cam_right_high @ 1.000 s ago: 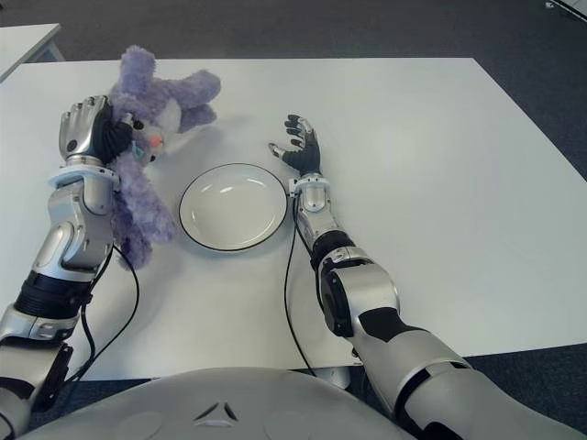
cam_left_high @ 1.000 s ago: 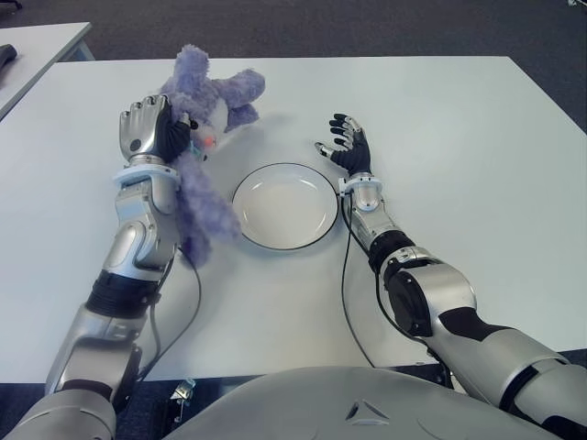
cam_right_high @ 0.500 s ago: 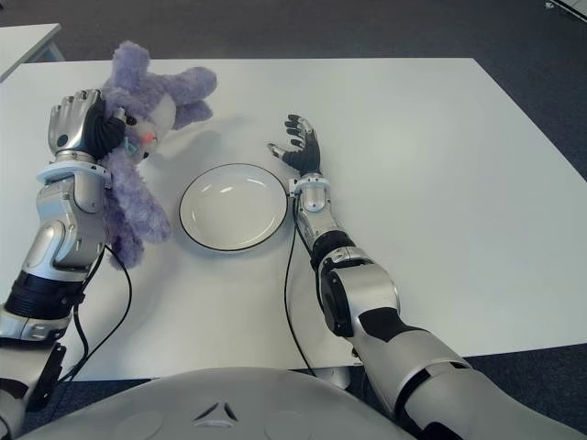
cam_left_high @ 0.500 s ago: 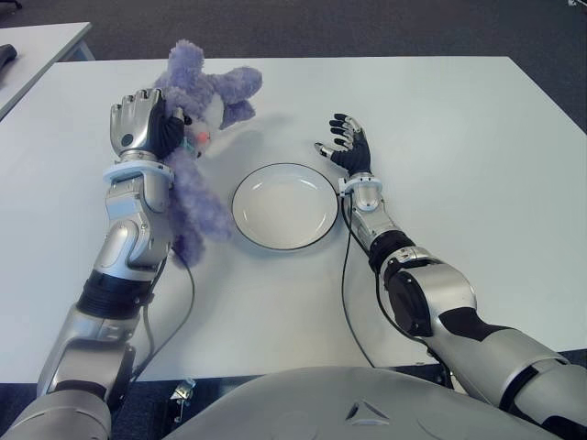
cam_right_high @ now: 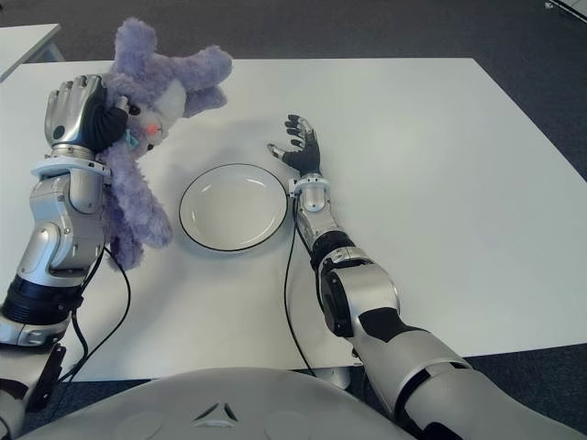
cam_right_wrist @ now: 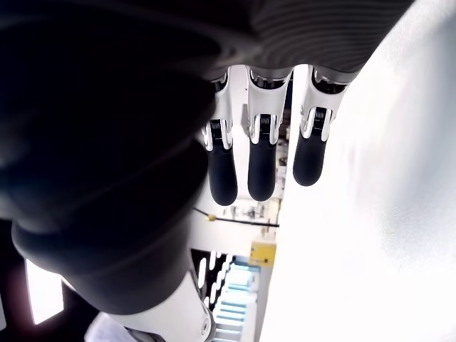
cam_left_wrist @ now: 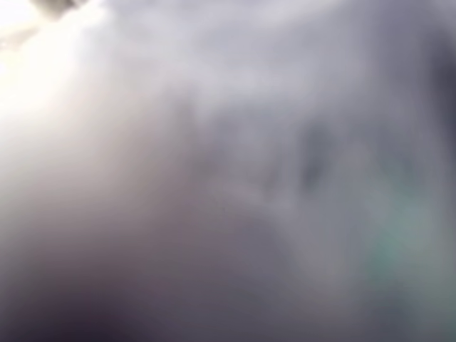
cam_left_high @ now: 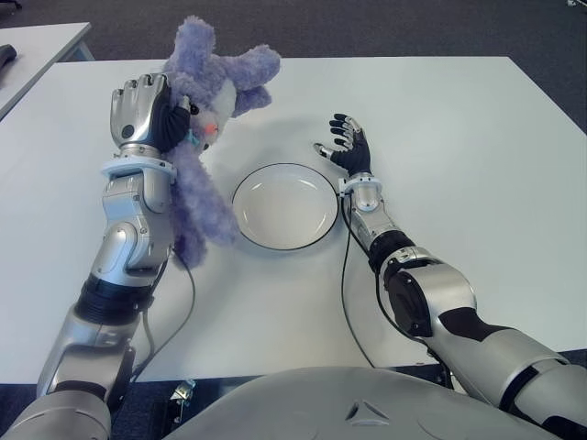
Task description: Put the doll into the plate.
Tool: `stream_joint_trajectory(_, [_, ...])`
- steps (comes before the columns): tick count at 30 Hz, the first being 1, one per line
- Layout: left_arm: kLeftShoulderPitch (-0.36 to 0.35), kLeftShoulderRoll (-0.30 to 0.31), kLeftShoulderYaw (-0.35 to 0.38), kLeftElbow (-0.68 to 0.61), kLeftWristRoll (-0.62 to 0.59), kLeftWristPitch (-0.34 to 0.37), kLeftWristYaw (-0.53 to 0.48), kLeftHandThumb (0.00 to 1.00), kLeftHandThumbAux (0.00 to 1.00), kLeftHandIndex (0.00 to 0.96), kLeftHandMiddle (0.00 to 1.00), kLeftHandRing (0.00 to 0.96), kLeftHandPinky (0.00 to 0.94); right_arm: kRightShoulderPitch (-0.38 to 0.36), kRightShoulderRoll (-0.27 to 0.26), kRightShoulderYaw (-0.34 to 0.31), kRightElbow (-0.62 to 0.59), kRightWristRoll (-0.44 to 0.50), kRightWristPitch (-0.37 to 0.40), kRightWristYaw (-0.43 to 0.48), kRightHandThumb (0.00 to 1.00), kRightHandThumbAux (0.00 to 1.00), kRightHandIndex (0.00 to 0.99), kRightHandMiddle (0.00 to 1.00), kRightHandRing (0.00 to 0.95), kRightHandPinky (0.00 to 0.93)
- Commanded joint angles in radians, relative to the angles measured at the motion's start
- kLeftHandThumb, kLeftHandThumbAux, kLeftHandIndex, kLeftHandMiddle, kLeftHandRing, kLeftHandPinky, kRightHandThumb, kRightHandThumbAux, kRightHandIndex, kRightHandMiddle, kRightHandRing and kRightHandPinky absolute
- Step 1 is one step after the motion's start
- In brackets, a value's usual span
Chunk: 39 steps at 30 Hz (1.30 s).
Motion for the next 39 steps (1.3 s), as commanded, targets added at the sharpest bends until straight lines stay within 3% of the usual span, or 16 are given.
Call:
stream_joint_trajectory(1, [0.032,-0.019,-0.011,-0.052,0.033,-0.008,-0.034,0.960,0.613,0.732,0.501,0.778,0.699,0.204,0.021,0.007,0.132,-0.013,0.090,0.001,0.208,0.975,0.188,0.249,0.221,0.226])
stream_joint_trajectory(14, [0.060,-0.056,-0.049,-0.188,0.063,0.001,-0.112,0.961,0.614,0.739,0.500,0.817,0.781,0.205,0.018,0.024,0.133,-0.021,0.091,-0.012,0.158,0.971,0.186,0.249,0.220,0.222])
stream_joint_trajectory(21, [0.076,-0.070,-0.057,-0.235,0.048,-0.014,-0.158,0.962,0.614,0.736,0.500,0.823,0.774,0.205,0.015,0.038,0.134,-0.033,0.090,-0.027,0.127,0.976,0.200,0.253,0.222,0.226])
stream_joint_trajectory(29, [0.089,-0.084,-0.064,-0.249,0.031,-0.053,-0.174,0.962,0.613,0.728,0.500,0.822,0.783,0.206,0.013,0.050,0.134,-0.039,0.095,-0.034,0.049,0.975,0.203,0.260,0.232,0.232])
stream_joint_trajectory(39, [0.089,-0.117,-0.082,-0.253,0.022,-0.070,-0.206,0.962,0.613,0.729,0.500,0.824,0.799,0.206,0.018,0.043,0.134,-0.031,0.098,-0.033,0.038,0.979,0.195,0.255,0.230,0.229])
